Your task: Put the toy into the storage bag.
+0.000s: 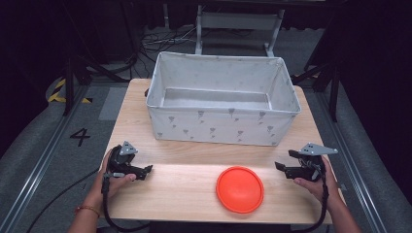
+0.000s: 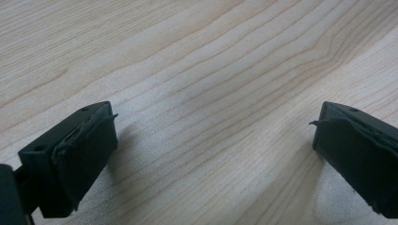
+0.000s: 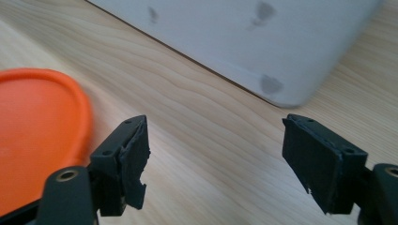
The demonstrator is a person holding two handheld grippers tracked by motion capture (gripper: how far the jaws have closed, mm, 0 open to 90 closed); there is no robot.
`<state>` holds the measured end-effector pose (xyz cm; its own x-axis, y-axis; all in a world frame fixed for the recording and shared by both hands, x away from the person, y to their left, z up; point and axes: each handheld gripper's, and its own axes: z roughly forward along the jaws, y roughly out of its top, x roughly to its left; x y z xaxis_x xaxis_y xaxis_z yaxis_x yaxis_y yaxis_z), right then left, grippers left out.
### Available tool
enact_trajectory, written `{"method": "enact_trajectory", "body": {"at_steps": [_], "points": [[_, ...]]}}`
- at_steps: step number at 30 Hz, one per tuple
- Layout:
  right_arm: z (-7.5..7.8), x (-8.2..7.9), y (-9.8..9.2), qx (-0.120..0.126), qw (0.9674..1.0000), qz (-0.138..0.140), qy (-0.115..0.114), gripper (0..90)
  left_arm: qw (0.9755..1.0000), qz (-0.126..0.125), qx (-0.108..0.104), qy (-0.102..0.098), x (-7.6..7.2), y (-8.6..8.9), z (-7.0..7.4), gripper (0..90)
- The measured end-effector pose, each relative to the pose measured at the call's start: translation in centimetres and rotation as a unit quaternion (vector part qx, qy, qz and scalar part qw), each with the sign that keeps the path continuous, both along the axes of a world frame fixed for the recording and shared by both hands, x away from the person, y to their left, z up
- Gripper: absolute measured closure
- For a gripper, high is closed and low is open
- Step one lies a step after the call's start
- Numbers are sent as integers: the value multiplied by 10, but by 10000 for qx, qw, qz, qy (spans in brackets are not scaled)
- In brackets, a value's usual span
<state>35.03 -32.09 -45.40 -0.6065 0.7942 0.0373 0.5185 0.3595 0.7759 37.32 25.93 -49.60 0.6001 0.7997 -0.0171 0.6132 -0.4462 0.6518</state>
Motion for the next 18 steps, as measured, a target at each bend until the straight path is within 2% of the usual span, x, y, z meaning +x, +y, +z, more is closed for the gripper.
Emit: {"method": "enact_trajectory", "body": {"at_steps": [4, 5, 8, 9, 11, 14, 18], "points": [[5, -5, 12, 20, 9998, 206, -49, 237, 10000, -4, -1, 1, 0, 0, 0, 5], [8, -9, 22, 19, 9994, 348, -56, 232, 10000, -15, -7, -5, 0, 0, 0, 5], [8, -12, 35, -3, 9984, 559, -67, 231, 10000, -23, -11, -4, 0, 0, 0, 5], [8, -12, 35, -3, 9984, 559, -67, 231, 10000, -22, -8, -2, 0, 0, 0, 5], [5, -15, 53, -14, 9967, 814, 36, 223, 10000, -21, -7, -4, 0, 0, 0, 6], [2, -15, 61, -90, 9954, 949, 115, 210, 10000, -20, -7, -5, 0, 0, 0, 5], [-10, -13, 77, -200, 9924, 1182, 292, 204, 10000, -22, -8, -3, 0, 0, 0, 6]]}}
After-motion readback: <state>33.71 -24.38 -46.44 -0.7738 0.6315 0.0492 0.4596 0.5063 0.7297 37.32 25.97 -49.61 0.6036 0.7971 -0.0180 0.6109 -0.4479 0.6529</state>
